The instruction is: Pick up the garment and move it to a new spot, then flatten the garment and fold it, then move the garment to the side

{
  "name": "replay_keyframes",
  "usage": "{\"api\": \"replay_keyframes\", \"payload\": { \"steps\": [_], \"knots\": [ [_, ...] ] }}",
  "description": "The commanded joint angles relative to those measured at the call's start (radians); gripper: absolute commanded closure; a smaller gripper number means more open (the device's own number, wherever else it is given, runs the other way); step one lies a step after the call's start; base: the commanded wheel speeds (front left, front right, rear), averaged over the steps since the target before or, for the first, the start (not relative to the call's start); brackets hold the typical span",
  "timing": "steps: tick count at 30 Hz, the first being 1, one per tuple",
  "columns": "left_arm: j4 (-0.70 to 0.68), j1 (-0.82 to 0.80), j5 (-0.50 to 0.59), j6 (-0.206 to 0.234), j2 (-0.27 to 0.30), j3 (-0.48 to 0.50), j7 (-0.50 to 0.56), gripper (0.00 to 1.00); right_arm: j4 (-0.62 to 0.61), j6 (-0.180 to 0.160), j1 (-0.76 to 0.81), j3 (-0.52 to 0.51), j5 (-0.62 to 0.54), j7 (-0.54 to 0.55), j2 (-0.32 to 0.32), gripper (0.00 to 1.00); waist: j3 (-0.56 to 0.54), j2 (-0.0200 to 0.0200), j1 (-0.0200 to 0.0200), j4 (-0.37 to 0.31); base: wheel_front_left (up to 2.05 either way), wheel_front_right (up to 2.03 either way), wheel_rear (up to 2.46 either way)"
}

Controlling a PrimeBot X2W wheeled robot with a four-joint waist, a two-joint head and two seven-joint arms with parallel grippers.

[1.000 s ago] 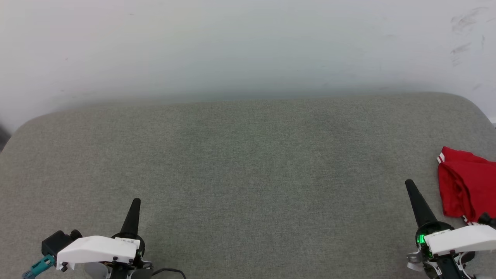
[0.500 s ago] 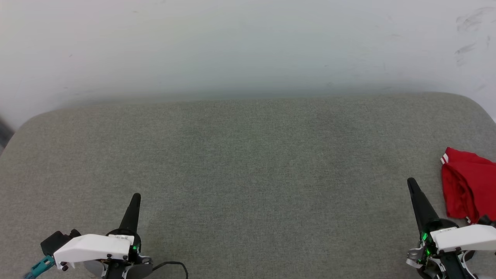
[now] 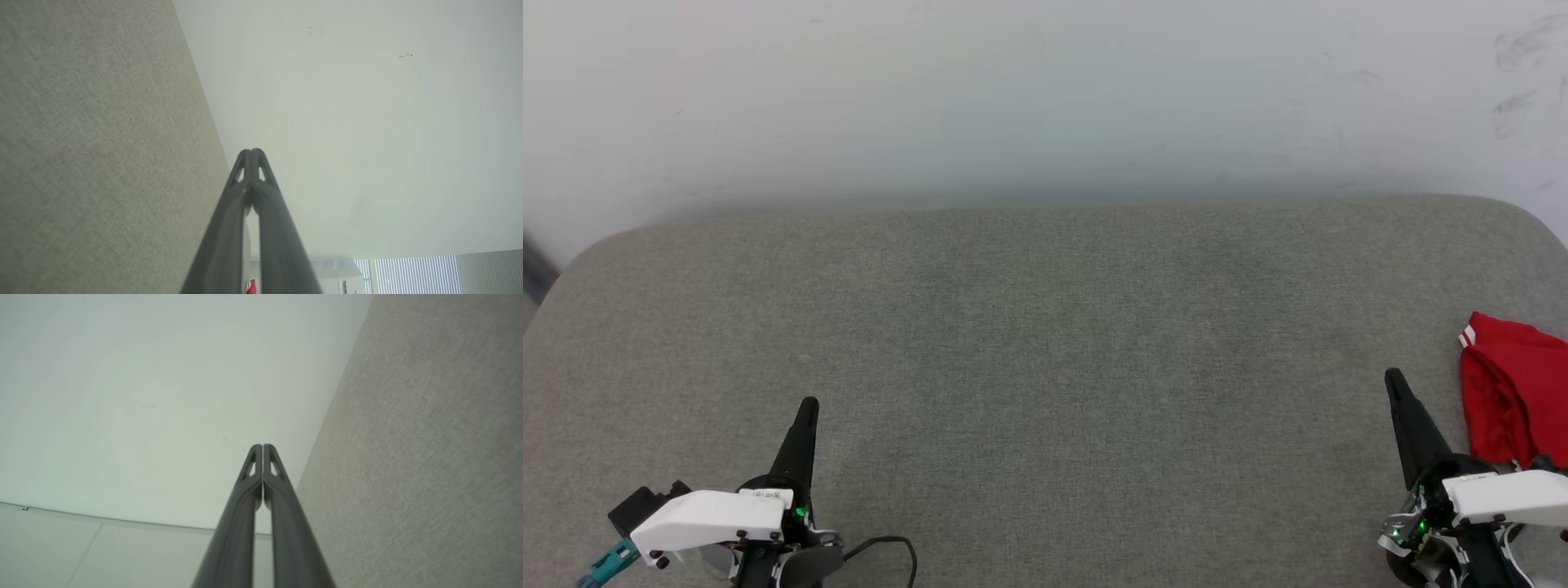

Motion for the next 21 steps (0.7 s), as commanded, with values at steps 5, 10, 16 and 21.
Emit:
{"api": "replay_keyframes", "payload": {
  "steps": [5, 10, 16, 21],
  "knots": [
    [0.003, -0.019, -0.037, -0.014, -0.01, 0.016, 0.016, 1.0, 0.01, 0.0, -0.019, -0.006, 0.048, 0.004, 0.005, 1.0, 0.002, 0.0, -0.0001, 0.004, 0.0, 0.0, 0.0],
    [0.006, -0.025, -0.076, -0.025, -0.019, 0.028, 0.028, 1.0, 0.021, 0.0, -0.028, -0.013, 0.095, 0.008, 0.01, 1.0, 0.004, 0.0, -0.0001, 0.008, 0.0, 0.0, 0.0],
    [0.01, -0.025, -0.107, -0.035, -0.027, 0.039, 0.039, 1.0, 0.032, 0.0, -0.028, -0.018, 0.134, 0.011, 0.013, 1.0, 0.006, 0.0, -0.0001, 0.013, 0.0, 0.0, 0.0],
    [0.011, -0.028, -0.124, -0.04, -0.032, 0.046, 0.045, 1.0, 0.036, 0.0, -0.032, -0.02, 0.154, 0.013, 0.015, 1.0, 0.007, 0.0, -0.0001, 0.015, 0.0, 0.0, 0.0]
  ]
}}
